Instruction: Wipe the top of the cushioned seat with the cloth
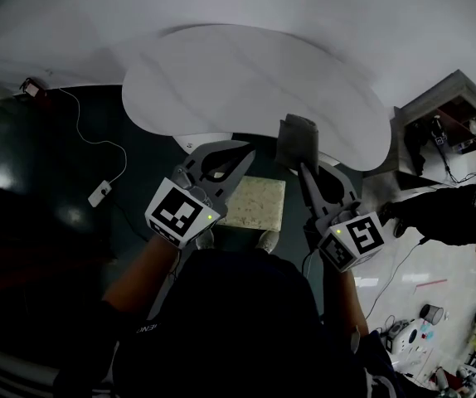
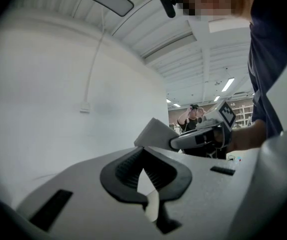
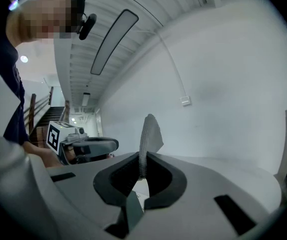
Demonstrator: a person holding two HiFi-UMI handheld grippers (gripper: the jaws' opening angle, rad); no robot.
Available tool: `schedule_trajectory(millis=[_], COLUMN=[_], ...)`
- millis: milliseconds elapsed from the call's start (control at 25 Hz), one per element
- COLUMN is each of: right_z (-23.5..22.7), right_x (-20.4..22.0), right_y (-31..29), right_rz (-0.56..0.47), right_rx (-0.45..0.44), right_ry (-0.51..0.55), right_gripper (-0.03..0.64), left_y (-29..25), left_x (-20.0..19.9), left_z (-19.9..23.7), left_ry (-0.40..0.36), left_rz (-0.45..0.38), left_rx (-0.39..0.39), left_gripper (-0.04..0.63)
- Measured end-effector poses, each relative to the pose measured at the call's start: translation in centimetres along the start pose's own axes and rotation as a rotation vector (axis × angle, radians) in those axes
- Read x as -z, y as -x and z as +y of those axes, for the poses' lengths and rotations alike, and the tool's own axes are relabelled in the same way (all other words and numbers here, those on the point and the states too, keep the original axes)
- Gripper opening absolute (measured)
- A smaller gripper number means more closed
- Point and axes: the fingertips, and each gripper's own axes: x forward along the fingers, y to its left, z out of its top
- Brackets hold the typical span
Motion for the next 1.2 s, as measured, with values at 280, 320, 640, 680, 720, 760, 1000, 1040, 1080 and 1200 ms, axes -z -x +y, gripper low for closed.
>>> schedule_trajectory(millis=[280,320,640,680,720,760,1000,1040,1080,1200], right_z=[-0.6,-0.8,-1.7,-1.9,-2.1,-2.3,-2.6,-2.6,-2.6,-2.6], right_x=[-0.6,-0.7,-0.1,-0.2,-0.3,-0.4,-0.3,-0.2,-0.1,0.2], right_y=[-0.9,-1.1,-2.7,-3.0,-3.2,-3.6,-4.6,-4.6,-4.7,-4.8], right_rz=[-0.007,-0.006,0.021,0.024,0.027,0.03,0.04,0.041,0.043,0.052], right_rx=[-0.029,-0.033,-0.066,-0.069,-0.073,-0.075,-0.087,-0.089,-0.09,-0.094], right_ry=[-0.002,-0.003,-0.014,-0.012,-0.01,-0.009,-0.013,-0.014,-0.013,-0.016], right_gripper=[0.034,0.034,0.032,0.034,0.034,0.034,0.034,0.032,0.032,0.032], left_y=[-0.9,-1.1,-2.5,-2.7,-2.9,-3.1,-3.6,-3.6,-3.6,-3.7], left_x=[-0.6,-0.6,0.1,0.1,0.1,0.1,0.5,0.6,0.7,1.1], left_z=[0.6,0.9,2.0,2.2,2.4,2.8,3.7,3.7,3.7,3.7], left_ry=[-0.008,-0.008,0.013,0.015,0.018,0.02,0.025,0.024,0.025,0.026], left_rz=[-0.007,-0.009,0.01,0.011,0.011,0.01,0.006,0.006,0.009,0.022], left_rx=[-0.012,-0.017,-0.026,-0.027,-0.029,-0.033,-0.042,-0.043,-0.042,-0.038], left_gripper=[0.006,0.008,0.008,0.008,0.006,0.006,0.008,0.008,0.008,0.008])
